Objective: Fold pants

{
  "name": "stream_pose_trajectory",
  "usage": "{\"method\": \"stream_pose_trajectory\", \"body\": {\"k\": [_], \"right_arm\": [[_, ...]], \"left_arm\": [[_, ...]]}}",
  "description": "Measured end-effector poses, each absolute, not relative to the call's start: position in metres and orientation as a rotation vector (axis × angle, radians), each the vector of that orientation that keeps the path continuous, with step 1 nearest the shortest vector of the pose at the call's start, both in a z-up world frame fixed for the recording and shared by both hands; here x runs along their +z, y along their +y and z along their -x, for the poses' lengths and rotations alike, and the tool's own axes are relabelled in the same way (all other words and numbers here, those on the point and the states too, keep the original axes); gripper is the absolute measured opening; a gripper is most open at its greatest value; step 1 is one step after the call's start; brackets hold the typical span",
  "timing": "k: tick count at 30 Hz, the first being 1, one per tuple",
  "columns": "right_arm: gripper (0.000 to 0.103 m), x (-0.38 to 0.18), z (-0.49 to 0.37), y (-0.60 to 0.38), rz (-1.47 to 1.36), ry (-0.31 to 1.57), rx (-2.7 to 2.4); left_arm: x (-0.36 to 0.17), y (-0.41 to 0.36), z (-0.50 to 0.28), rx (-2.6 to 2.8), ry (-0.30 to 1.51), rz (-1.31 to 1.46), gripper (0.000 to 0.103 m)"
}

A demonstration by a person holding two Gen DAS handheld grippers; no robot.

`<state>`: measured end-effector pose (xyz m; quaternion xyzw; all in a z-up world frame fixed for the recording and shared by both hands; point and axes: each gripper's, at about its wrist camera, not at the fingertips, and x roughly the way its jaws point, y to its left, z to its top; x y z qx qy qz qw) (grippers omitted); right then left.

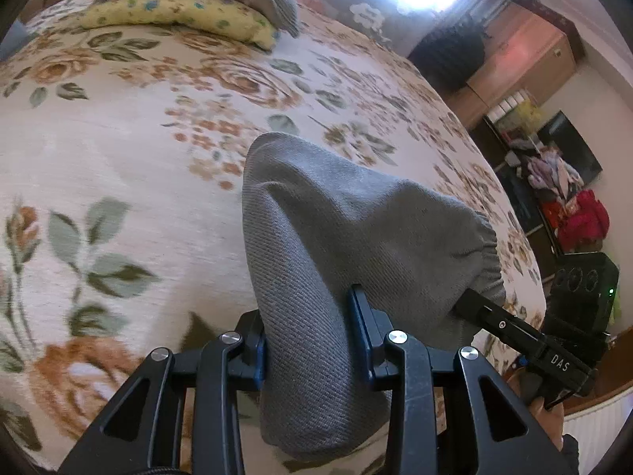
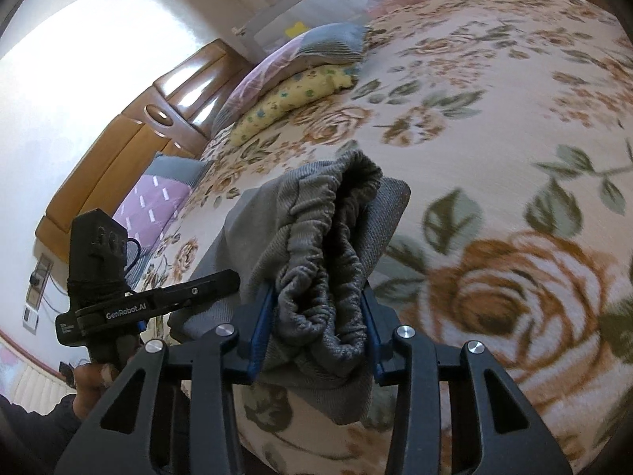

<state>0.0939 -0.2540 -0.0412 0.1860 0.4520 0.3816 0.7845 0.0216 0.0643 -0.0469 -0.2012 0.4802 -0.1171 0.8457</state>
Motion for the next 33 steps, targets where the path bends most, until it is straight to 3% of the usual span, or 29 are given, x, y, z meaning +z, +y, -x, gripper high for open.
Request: {"method": "stream_pose_trajectory", "body": {"k": [15, 33], "right_arm": [[0.042, -0.035, -0.116, -0.179, -0.326, 1.001, 0.924], [0.042, -0.041, -0.173, -0.101, -0.280, 1.026, 0.980]], "left_arm": [[-0.044, 0.123, -0.017, -0.126, 0.986, 0.470, 0.035], [-0.046, 0.178, -0.064, -0.031, 0.979, 0.448, 0.035]]}}
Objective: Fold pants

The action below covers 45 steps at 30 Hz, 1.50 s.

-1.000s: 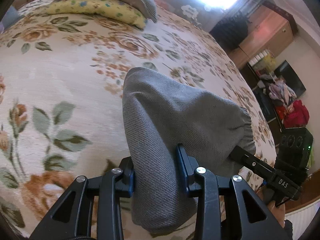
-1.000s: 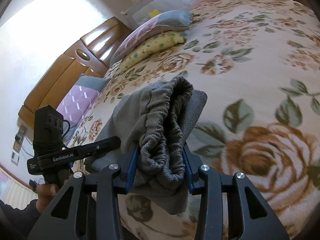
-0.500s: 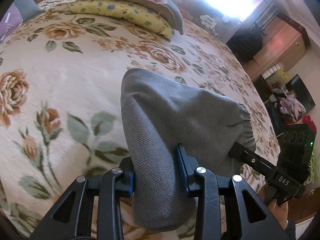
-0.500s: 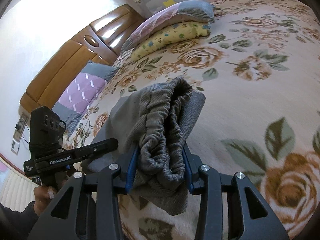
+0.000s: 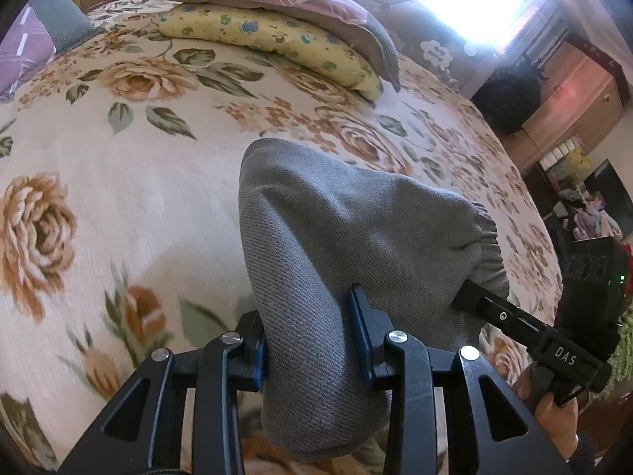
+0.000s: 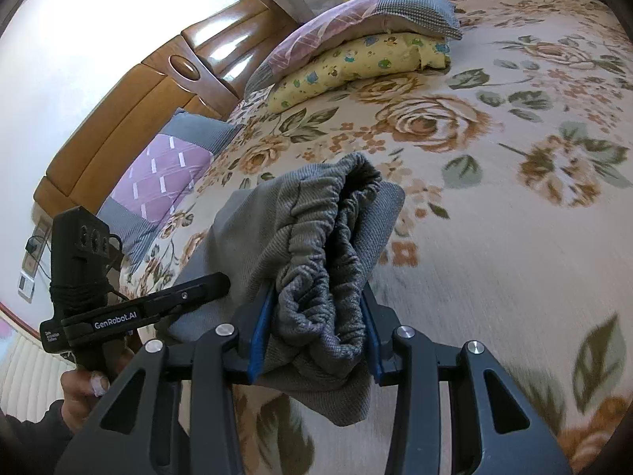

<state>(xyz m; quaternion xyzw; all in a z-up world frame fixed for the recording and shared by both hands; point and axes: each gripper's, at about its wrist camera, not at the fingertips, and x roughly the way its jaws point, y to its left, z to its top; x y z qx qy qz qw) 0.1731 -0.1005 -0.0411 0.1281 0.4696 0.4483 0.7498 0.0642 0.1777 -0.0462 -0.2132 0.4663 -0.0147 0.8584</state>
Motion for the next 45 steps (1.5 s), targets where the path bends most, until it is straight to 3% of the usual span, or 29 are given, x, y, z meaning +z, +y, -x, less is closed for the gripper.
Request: {"method": "stream_pose_trajectory", "body": {"k": [16, 41, 43, 45], "right_arm": [[0.042, -0.066, -0.214, -0.061, -0.283, 1.049, 0.982], [0.042, -0.083, -0.211, -0.069, -0.301, 1.097, 0.949], [0.045, -0.087, -0.211, -0.070, -0.286, 1.102, 0.939], [0.053, -0.088, -0.211, -0.070, -0.268, 1.100, 0.919]], "left_arm": [[-0.066, 0.200, -0.104, 0.023, 1.009, 0.420, 0.034], [-0.081, 0.189, -0.103, -0.012, 1.039, 0.427, 0.035], [-0.084, 0.192, -0.100, -0.011, 1.042, 0.430, 0.039], [-0.086, 0.195, -0.097, 0.003, 1.046, 0.420, 0.052]]}}
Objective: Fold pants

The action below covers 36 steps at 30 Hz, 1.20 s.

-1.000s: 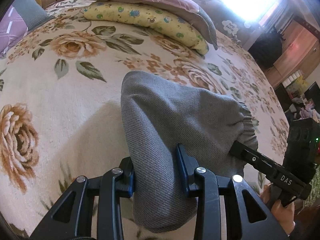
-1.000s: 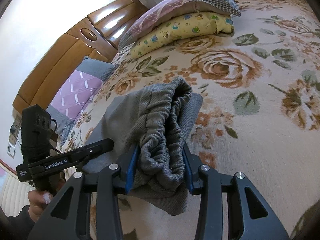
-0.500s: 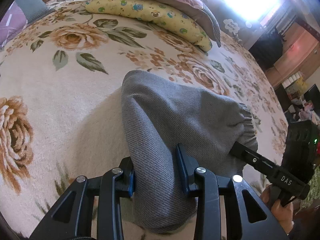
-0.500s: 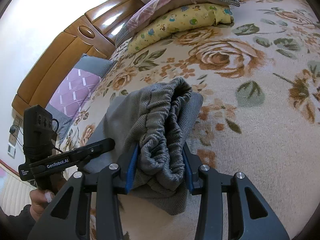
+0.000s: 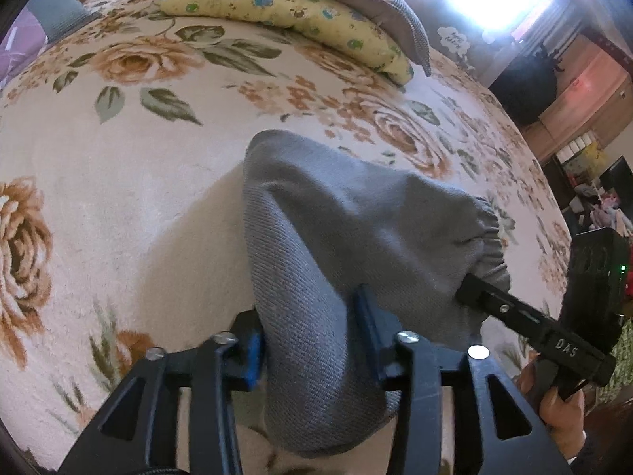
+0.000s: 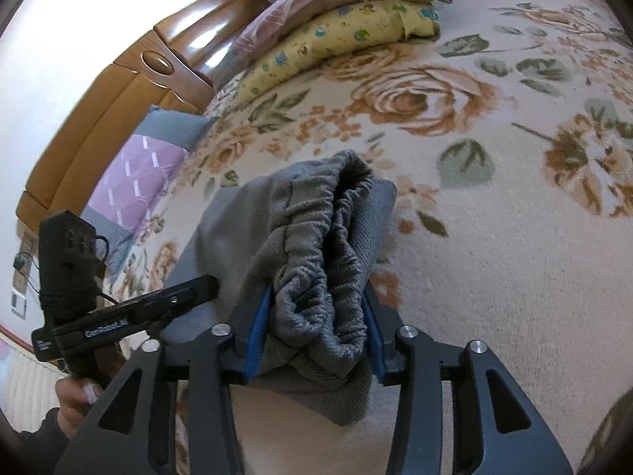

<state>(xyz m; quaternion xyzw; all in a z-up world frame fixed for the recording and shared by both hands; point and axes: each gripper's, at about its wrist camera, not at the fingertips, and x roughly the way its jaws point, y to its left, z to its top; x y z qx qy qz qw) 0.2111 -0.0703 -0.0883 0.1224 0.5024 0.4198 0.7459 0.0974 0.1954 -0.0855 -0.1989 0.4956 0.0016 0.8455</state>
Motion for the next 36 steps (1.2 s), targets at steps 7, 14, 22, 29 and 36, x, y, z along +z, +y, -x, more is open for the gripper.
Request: {"method": "stream_pose_trajectory", "body": {"k": [7, 14, 22, 29, 36], "right_arm": [[0.074, -0.087, -0.210, -0.070, -0.137, 1.058, 0.862], [0.077, -0.073, -0.203, -0.082, -0.181, 1.053, 0.862], [0.085, -0.030, -0.170, -0.098, -0.103, 0.982, 0.937], [0.087, -0.020, -0.136, -0.094, 0.079, 0.937, 0.994], [0.088, -0.016, -0.120, -0.088, 0.170, 0.903, 1.011]], "left_arm": [[-0.086, 0.203, -0.082, 0.025, 1.027, 0.329, 0.068], [-0.071, 0.199, -0.067, 0.080, 1.012, 0.245, 0.068], [-0.055, 0.194, -0.044, 0.114, 1.000, 0.198, 0.066], [-0.053, 0.186, -0.029, 0.118, 0.998, 0.172, 0.066], [-0.040, 0.179, -0.017, 0.129, 0.968, 0.125, 0.067]]}}
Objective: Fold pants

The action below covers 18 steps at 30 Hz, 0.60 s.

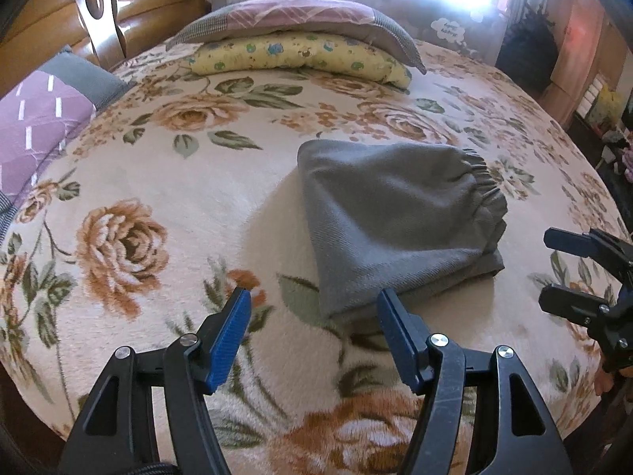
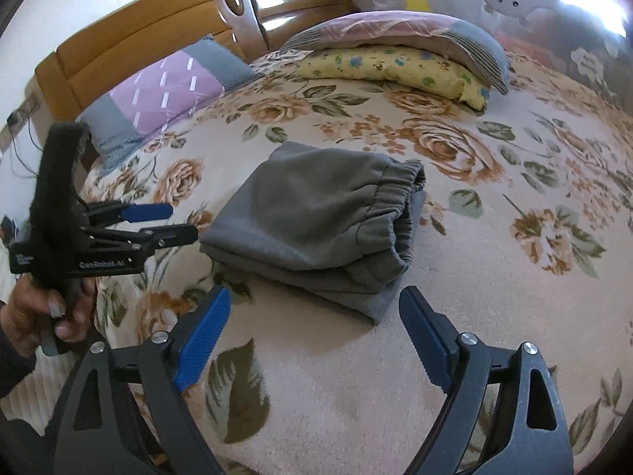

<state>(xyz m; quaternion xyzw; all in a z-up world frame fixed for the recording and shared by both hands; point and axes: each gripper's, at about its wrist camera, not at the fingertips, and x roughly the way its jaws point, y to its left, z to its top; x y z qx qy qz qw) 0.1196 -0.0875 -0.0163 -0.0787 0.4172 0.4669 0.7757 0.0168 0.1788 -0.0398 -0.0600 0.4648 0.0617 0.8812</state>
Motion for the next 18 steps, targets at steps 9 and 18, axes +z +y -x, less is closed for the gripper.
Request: {"method": "stream_pose_trajectory", "body": {"k": [9, 18], "right_arm": [[0.088, -0.011, -0.107, -0.082, 0.209, 0.877, 1.029], [0.089, -0.008, -0.097, -0.072, 0.271, 0.863, 1.057]], "left_arm": [[-0.029, 0.170, -0.001, 0.125, 0.941, 0.093, 0.073], [-0.018, 0.161, 0.009, 0.136, 0.912, 0.048, 0.079]]}}
